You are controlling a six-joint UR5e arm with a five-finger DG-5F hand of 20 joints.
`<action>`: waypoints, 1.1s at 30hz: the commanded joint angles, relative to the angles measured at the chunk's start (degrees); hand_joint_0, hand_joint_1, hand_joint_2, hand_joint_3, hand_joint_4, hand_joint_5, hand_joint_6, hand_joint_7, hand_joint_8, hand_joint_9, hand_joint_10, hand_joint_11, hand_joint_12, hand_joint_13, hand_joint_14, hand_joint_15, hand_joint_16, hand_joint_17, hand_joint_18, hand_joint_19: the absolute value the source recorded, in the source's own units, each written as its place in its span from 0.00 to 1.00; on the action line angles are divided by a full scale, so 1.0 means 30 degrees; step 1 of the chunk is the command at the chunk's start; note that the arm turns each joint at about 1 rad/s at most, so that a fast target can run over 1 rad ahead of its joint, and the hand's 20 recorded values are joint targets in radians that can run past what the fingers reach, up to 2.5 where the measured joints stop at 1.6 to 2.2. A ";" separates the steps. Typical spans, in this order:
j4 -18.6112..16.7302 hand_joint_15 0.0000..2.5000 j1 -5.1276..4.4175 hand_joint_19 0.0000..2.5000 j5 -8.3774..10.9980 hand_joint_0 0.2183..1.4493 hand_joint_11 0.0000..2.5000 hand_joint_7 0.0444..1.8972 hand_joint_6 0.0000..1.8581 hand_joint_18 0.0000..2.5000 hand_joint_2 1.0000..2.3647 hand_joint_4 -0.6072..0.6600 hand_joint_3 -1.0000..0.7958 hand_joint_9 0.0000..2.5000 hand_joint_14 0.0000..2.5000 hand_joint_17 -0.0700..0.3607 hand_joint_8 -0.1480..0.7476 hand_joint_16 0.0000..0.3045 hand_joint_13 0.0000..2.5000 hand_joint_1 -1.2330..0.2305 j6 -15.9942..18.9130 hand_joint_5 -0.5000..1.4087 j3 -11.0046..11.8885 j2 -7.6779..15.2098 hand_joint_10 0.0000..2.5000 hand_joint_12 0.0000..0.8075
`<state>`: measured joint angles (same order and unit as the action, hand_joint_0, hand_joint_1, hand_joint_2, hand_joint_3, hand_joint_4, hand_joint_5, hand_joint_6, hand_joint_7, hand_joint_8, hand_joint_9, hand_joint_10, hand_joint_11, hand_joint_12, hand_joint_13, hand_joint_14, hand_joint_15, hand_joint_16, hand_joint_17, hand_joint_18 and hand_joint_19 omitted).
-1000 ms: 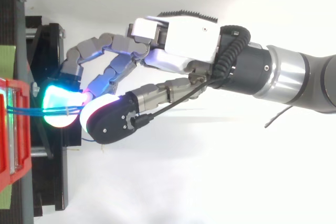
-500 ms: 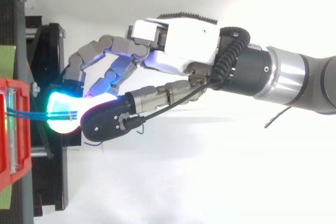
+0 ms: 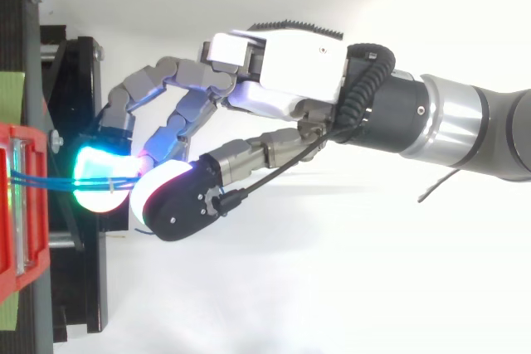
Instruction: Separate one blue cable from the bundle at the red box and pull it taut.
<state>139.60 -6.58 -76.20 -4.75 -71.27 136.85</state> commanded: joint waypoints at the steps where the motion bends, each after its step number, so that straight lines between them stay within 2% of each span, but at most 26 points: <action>1: -0.0039 0.26 -0.0005 0.30 0.0000 0.33 0.43 0.38 0.47 0.40 0.00 0.60 0.30 0.43 0.01 0.48 0.52 0.20 0.42 0.35 0.0058 0.16 0.0026 -0.0001 0.01 0.49; 4: -0.0009 0.27 -0.0005 0.30 0.0029 0.34 0.44 0.38 0.49 0.40 0.01 0.55 0.37 0.43 0.01 0.48 0.51 0.20 0.43 0.34 0.0146 0.16 0.0026 -0.0001 0.01 0.48; 12: -0.0009 0.27 -0.0034 0.31 0.0029 0.34 0.46 0.39 0.50 0.40 0.02 0.48 0.45 0.44 0.01 0.48 0.51 0.20 0.43 0.34 0.0322 0.16 -0.0003 -0.0001 0.01 0.49; 18: 0.0020 0.27 -0.0034 0.32 0.0000 0.34 0.46 0.39 0.50 0.40 0.02 0.48 0.45 0.44 0.01 0.47 0.51 0.20 0.43 0.35 0.0498 0.16 0.0026 -0.0001 0.01 0.49; 26: 0.0020 0.27 -0.0034 0.31 0.0000 0.35 0.46 0.39 0.50 0.41 0.01 0.50 0.41 0.45 0.01 0.47 0.51 0.20 0.44 0.34 0.0674 0.16 -0.0003 -0.0001 0.01 0.49; 33: 0.0108 0.27 -0.0034 0.31 0.0000 0.39 0.47 0.40 0.51 0.42 0.01 0.46 0.37 0.45 0.01 0.47 0.51 0.19 0.44 0.29 0.0732 0.16 0.0026 0.0029 0.01 0.48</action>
<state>139.84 -6.68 -76.20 -2.61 -71.26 136.85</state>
